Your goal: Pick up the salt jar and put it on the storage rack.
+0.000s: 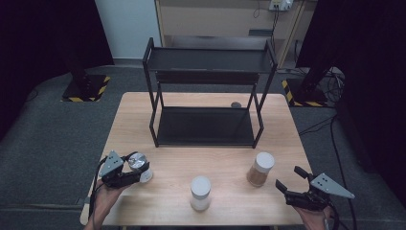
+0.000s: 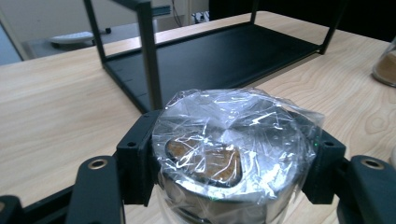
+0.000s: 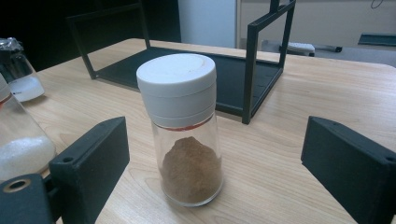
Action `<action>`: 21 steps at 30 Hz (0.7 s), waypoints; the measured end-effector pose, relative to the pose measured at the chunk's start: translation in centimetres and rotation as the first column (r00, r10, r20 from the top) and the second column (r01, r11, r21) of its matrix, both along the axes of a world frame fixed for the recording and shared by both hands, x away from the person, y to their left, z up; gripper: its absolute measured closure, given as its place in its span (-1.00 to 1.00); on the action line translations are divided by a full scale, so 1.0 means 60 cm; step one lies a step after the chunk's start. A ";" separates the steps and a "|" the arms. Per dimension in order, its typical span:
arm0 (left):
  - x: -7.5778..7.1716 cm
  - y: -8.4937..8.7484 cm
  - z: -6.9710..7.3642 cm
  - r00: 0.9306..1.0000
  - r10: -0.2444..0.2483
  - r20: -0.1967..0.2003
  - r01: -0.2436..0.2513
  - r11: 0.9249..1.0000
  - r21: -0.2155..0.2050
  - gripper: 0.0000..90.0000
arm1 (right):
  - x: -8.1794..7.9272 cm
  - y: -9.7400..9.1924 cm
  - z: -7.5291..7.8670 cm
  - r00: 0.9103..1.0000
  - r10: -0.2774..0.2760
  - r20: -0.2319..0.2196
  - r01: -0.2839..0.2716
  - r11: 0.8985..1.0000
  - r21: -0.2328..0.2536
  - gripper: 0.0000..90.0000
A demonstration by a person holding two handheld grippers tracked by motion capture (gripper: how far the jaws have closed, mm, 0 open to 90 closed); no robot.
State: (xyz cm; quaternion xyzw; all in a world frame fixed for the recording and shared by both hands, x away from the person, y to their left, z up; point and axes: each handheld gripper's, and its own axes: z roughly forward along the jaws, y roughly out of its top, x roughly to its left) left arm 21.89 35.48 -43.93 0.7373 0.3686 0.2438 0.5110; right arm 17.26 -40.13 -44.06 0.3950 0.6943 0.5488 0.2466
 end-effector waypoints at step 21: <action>0.063 -0.055 0.052 0.990 -0.139 0.011 0.138 0.990 0.026 -0.26 | 0.003 -0.001 -0.001 1.000 0.008 -0.006 -0.008 1.000 0.005 -0.82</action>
